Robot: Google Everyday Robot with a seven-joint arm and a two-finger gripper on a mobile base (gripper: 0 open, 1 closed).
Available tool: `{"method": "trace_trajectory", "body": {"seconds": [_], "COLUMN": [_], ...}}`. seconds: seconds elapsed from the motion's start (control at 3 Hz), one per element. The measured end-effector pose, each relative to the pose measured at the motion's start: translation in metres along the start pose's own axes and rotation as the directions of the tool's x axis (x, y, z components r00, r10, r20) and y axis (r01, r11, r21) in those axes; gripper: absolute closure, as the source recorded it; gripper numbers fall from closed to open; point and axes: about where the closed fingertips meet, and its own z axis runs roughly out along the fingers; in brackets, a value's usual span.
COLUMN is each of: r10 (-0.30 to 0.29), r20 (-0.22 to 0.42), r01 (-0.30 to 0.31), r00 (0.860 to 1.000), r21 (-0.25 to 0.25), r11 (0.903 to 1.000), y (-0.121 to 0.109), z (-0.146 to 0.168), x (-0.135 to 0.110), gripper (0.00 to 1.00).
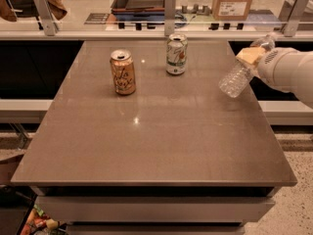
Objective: Place water bottle upright
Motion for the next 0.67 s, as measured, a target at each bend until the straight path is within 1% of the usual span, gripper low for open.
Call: {"method": "trace_trajectory", "body": {"seconds": [0.33,0.67], "r10": [0.038,0.018], "r20": [0.089,0.090], "r01": [-0.039,-0.019], "r00": [0.995,0.996], "r21": [0.009,0.009], "r11": [0.9992,0.9998], "y": [-0.0107,-0.0097], "z": [-0.0098,-0.0102], "x": [-0.0238,-0.0244], "gripper": [1.00,1.00]}}
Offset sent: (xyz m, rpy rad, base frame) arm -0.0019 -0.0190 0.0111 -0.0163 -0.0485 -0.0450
